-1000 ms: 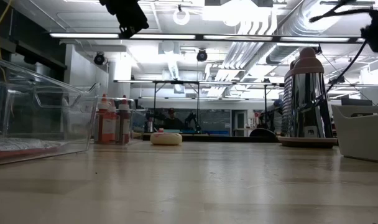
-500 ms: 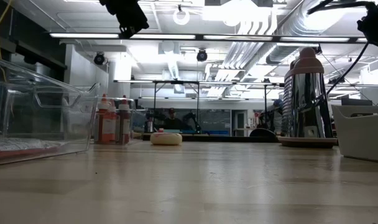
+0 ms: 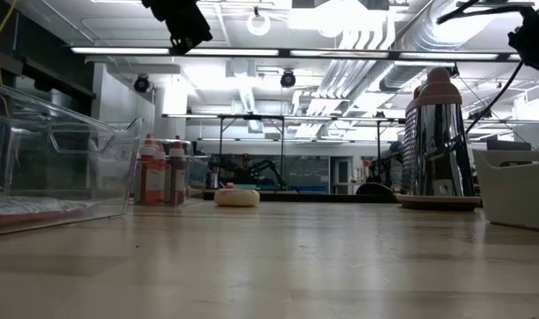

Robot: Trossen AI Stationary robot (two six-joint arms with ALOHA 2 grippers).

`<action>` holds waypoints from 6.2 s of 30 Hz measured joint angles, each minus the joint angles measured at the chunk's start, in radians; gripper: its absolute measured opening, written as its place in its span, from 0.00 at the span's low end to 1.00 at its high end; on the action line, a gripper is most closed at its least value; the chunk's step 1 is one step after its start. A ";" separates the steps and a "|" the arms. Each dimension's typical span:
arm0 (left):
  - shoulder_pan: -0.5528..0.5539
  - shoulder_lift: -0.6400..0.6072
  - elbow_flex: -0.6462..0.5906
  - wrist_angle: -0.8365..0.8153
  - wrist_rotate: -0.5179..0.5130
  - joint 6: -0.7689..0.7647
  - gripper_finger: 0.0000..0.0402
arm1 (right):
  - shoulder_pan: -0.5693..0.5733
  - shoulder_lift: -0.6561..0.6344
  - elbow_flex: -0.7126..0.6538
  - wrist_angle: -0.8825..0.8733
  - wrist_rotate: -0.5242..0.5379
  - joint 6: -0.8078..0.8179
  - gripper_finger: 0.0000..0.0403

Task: Pick & Place Food Item
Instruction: Put the orange donut into the gray bin, then put the pink donut into the gray bin

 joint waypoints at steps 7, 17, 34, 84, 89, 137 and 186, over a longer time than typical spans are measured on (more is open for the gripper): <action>0.000 0.000 0.000 0.000 0.000 0.000 0.17 | 0.000 0.002 -0.019 0.023 -0.003 0.000 0.61; 0.000 0.000 0.000 0.000 0.000 0.000 0.17 | 0.002 0.002 -0.019 0.041 -0.001 0.002 0.61; 0.000 0.000 0.000 0.000 0.000 0.000 0.17 | 0.002 0.002 -0.019 0.029 -0.001 -0.005 0.61; 0.000 0.000 0.000 0.000 0.000 0.000 0.17 | -0.522 -0.002 -0.019 0.426 0.179 -1.021 0.61; 0.000 0.000 0.000 0.000 0.000 0.000 0.17 | -0.636 0.072 -0.019 0.605 0.132 -1.242 0.61; 0.000 0.006 0.000 0.212 -0.030 -0.040 0.17 | -0.816 0.139 -0.019 0.750 0.048 -1.628 0.61; 0.099 0.372 0.000 0.061 -0.231 0.480 0.17 | -0.816 0.139 -0.019 0.778 0.050 -1.627 0.61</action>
